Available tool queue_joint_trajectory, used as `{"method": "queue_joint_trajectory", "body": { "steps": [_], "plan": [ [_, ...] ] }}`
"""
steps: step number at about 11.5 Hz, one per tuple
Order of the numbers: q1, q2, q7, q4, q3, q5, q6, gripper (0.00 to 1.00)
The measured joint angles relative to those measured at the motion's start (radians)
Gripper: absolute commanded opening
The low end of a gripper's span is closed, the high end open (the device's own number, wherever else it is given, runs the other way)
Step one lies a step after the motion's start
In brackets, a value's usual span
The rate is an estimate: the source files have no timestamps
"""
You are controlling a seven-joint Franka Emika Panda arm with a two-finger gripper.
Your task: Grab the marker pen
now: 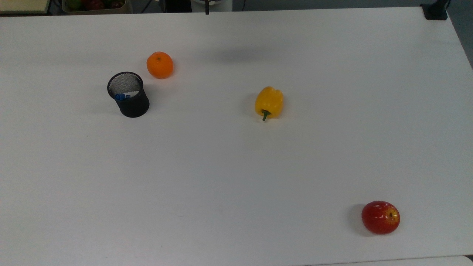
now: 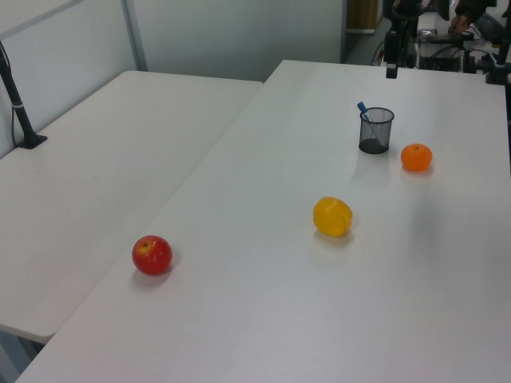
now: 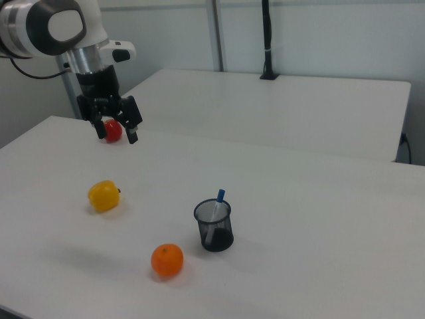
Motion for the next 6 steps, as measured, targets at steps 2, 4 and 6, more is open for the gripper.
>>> {"method": "queue_joint_trajectory", "body": {
  "steps": [2, 4, 6],
  "plan": [
    [0.000, 0.000, -0.004, 0.001, 0.000, 0.000, -0.001, 1.00],
    [0.000, 0.000, -0.012, 0.001, 0.000, 0.000, -0.005, 1.00],
    [0.000, 0.000, -0.015, 0.001, 0.000, 0.000, -0.005, 1.00]
  ]
}}
